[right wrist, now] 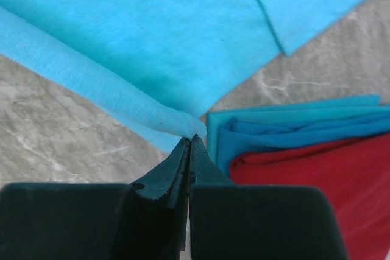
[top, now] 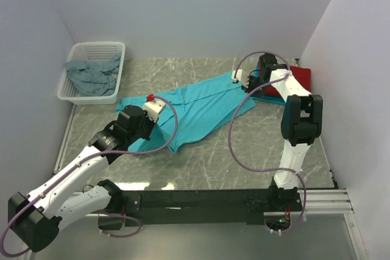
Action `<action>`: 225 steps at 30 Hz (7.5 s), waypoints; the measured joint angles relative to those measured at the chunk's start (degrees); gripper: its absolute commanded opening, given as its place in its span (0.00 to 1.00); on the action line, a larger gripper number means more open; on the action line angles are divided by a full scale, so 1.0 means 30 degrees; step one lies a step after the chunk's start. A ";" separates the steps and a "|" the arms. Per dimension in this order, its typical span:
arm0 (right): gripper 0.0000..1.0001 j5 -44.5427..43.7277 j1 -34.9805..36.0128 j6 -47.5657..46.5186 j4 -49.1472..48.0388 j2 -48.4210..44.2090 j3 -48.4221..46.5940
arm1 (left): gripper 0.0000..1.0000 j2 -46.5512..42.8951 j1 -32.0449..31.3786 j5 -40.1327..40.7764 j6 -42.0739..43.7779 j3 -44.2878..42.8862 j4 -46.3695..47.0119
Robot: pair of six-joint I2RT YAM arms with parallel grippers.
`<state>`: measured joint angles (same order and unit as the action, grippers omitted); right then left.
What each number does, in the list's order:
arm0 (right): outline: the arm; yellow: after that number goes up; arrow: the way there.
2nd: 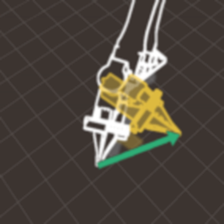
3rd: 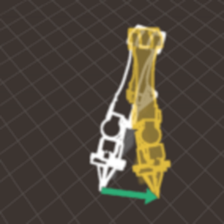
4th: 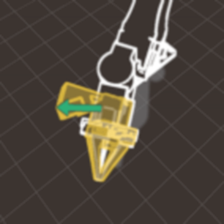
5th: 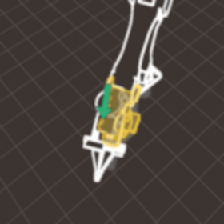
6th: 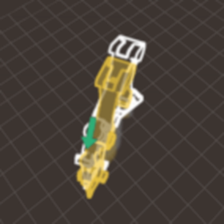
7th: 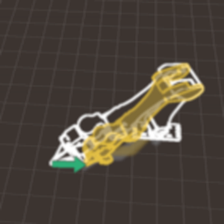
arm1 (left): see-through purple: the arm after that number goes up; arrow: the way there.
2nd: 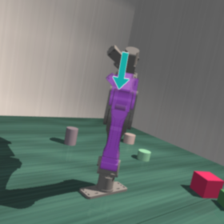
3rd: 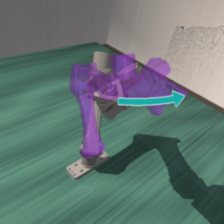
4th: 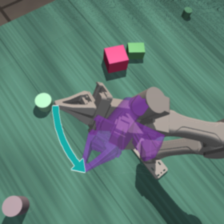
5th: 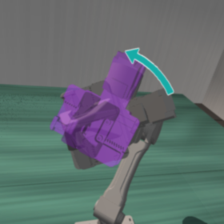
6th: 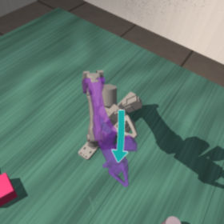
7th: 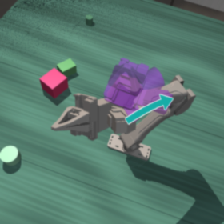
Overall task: Fold and stack the t-shirts
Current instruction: Fold the tshirt
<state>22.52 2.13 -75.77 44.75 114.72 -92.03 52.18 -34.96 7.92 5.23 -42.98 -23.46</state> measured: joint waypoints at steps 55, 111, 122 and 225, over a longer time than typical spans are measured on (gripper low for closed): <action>0.00 -0.3963 0.0495 0.5967 -0.1071 0.4036 -0.3883 | 0.00 0.7264 0.5275 -0.0036 0.1603 -0.4546 0.2652; 0.45 0.3789 0.0867 1.2335 -0.4065 -0.3191 0.2084 | 0.00 1.4025 0.5610 0.0313 0.4583 -0.9777 0.2426; 0.45 0.3891 0.0867 1.2327 -0.4058 -0.3191 0.2084 | 0.00 1.5868 0.5632 0.0299 0.5180 -1.1861 0.2142; 0.00 -0.5967 0.6135 -0.1370 -0.9114 -0.4422 1.1351 | 0.47 0.5085 1.2094 0.3344 -2.7103 0.5319 0.2565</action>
<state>4.62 20.53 -79.88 17.41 101.45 -57.98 67.44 1.32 17.96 -76.07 -27.03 -15.77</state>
